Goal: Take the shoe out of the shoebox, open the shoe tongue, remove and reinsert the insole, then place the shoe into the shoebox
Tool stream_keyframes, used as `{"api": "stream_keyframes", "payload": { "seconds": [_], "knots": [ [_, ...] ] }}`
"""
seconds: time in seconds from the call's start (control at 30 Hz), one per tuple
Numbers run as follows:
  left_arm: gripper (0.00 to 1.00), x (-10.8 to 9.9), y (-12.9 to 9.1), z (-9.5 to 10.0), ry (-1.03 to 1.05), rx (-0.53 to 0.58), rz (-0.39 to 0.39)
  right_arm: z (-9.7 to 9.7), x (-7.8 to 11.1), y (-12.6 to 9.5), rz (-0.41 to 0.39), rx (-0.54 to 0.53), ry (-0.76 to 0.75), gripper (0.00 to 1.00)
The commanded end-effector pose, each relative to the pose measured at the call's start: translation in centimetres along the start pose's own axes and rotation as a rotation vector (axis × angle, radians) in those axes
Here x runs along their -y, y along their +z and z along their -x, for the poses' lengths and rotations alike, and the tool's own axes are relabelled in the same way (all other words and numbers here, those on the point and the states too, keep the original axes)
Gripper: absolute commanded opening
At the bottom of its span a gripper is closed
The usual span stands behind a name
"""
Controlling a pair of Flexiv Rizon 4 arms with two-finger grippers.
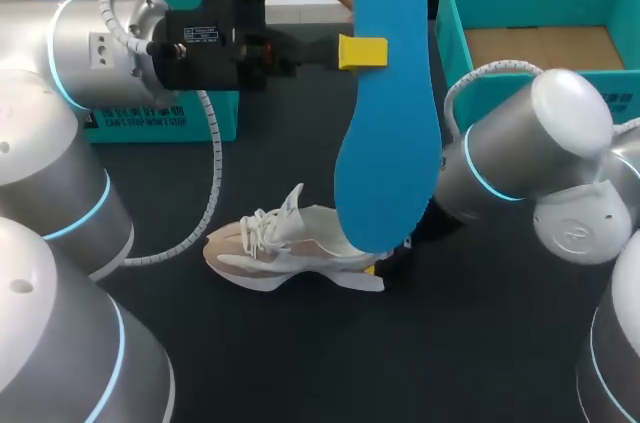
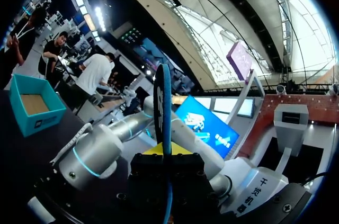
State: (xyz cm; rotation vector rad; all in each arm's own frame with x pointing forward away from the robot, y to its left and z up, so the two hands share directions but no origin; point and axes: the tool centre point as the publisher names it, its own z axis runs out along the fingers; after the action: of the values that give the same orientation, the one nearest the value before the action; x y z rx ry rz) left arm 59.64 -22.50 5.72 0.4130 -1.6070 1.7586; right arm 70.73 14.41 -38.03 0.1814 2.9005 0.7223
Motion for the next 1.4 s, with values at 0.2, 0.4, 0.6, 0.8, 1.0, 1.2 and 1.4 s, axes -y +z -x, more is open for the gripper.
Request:
{"api": "stream_keyframes", "payload": {
  "seconds": [0.2,0.4,0.6,0.8,1.0,1.2,1.4],
  "knots": [
    [0.00,-0.1,0.0,0.0,0.000,0.000,-0.001,-0.4,-0.3,-0.2,-0.165,0.002,0.006,1.00],
    [0.00,-0.1,0.0,0.0,0.000,0.000,-0.001,0.0,-0.3,-2.0,-0.216,0.022,0.036,1.00],
    [0.00,-0.1,0.0,0.0,0.000,0.000,-0.001,0.3,-1.0,-3.1,-0.267,0.014,0.029,1.00],
    [0.00,-0.1,0.0,0.0,0.000,0.000,-0.001,-0.3,-1.7,-3.3,-0.264,-0.005,0.008,1.00],
    [0.00,-0.1,0.0,0.0,0.000,0.000,-0.001,-0.4,-1.9,-3.3,-0.259,-0.006,0.013,1.00],
    [0.00,-0.1,0.0,0.0,0.000,0.000,-0.001,-0.6,-2.2,-3.4,-0.265,-0.017,-0.005,1.00],
    [0.00,-0.1,0.0,0.0,0.000,0.000,-0.001,-0.7,-2.3,-3.5,-0.269,-0.018,0.002,1.00]
  ]
}}
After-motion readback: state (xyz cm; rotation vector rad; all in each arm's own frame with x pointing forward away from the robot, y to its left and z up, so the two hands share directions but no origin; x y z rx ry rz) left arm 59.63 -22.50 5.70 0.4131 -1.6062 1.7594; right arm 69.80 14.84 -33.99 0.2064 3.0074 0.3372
